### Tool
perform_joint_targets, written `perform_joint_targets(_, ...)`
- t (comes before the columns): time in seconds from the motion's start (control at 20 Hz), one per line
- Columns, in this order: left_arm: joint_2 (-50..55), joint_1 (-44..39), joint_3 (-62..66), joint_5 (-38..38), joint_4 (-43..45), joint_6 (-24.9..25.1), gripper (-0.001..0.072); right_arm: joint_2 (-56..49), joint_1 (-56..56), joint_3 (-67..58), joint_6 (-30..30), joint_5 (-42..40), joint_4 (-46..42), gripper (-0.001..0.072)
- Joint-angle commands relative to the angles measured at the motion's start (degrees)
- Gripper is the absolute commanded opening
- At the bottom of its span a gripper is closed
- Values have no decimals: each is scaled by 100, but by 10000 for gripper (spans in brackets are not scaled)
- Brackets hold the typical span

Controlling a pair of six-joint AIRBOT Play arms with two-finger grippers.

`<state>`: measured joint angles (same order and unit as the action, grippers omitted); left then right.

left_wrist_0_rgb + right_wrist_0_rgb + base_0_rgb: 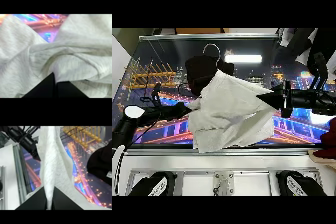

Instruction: Fold the clothes and pants, and hang the long-sleeved shirts on hangers.

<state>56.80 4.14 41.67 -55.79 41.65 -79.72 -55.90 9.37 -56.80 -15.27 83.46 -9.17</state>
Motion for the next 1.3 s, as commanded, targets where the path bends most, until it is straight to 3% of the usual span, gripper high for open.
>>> perform_joint_targets(0.0,-109,400,4,-153,87,11,15,59,-4,-4,-243,282,-24,7)
perform_joint_targets(0.15,-109,393,20,-144,83,90,15,66,-4,-4,-323,396,-57,7)
perform_joint_targets(0.45,-109,400,629,-321,675,4,16,63,9,-4,-728,376,-1353,7)
perform_joint_targets(1.05,-114,400,2142,-1421,1298,-63,15,70,13,-2,-872,-675,-1440,7)
perform_joint_targets(1.25,-111,372,1910,-1464,1869,-149,15,175,13,-2,-870,-800,-1355,7)
